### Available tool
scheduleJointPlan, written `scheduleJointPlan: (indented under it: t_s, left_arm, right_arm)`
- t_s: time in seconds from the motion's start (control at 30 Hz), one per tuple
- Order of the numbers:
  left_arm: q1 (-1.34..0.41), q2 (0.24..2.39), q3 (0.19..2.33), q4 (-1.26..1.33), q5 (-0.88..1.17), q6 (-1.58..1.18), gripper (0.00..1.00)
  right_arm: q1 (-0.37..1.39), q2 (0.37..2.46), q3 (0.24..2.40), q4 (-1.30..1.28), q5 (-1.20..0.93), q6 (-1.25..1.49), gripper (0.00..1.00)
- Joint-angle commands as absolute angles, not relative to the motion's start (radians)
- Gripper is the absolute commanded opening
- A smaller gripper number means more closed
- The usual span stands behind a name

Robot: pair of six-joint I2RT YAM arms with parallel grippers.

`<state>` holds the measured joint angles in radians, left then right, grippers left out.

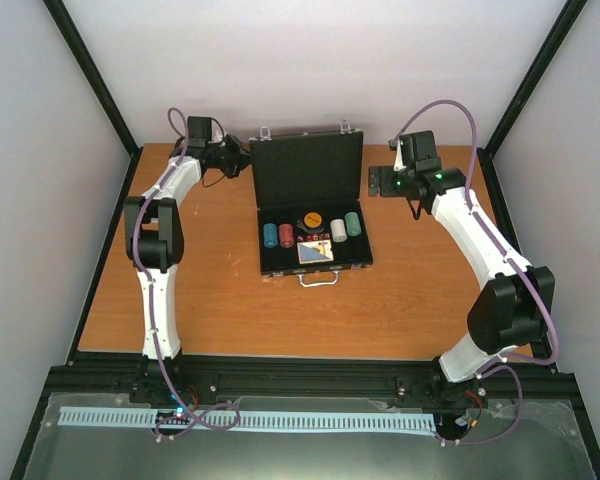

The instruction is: Pack up texas hold em set

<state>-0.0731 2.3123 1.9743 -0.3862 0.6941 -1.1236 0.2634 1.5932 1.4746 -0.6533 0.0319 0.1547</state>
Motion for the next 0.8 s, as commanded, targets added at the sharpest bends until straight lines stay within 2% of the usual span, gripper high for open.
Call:
scheduleJointPlan:
  t_s: [0.0, 0.33, 0.57, 0.77]
  left_arm:
    - [-0.102, 2.280, 1.979, -0.259, 0.820, -1.178, 0.01]
    - [-0.162, 2.146, 1.869, -0.401, 0.853, -1.048, 0.01]
    - [-0.170, 1.993, 1.647, -0.471, 0.855, -0.950, 0.01]
    - [-0.169, 1.959, 1.611, -0.676, 0.796, -0.796, 0.01]
  right_arm:
    - [0.255, 1.588, 1.449, -0.658, -0.002, 0.160, 1.00]
    - [0.253, 1.534, 1.405, -0.664, -0.019, 0.168, 1.00]
    - [0.253, 1.407, 1.421, -0.694, -0.013, 0.210, 1.00]
    - [0.252, 1.303, 1.481, -0.745, -0.059, 0.197, 1.00]
